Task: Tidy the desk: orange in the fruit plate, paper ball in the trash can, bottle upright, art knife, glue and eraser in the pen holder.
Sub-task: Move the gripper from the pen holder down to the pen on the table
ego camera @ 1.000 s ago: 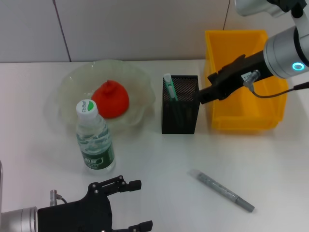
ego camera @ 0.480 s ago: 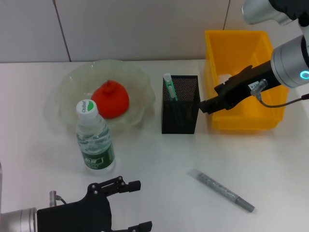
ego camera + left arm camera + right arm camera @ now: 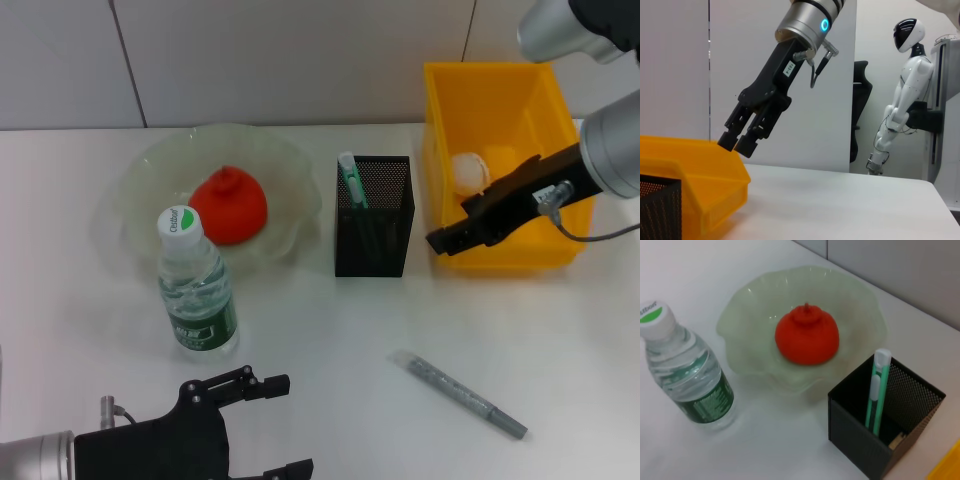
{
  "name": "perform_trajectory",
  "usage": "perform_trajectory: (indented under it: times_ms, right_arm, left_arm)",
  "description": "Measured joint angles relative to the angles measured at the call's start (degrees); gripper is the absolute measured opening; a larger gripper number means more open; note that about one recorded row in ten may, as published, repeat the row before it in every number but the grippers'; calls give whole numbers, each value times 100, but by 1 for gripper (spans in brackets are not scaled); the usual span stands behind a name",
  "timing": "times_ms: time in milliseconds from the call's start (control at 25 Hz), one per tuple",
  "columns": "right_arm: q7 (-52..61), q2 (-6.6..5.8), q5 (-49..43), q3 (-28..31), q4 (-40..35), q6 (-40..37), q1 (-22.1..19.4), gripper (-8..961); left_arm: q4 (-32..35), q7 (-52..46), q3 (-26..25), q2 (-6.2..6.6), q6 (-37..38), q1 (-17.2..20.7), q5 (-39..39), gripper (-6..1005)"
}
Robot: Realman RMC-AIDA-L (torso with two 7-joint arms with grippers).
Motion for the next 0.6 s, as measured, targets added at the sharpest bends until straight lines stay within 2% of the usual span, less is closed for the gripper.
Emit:
perform_trajectory:
  times_ms: [600]
  right_arm:
    - [21,0,-10,1,74,-83,-201,632]
  left_arm:
    - [-5,0,17,-2,5,-26,0,808]
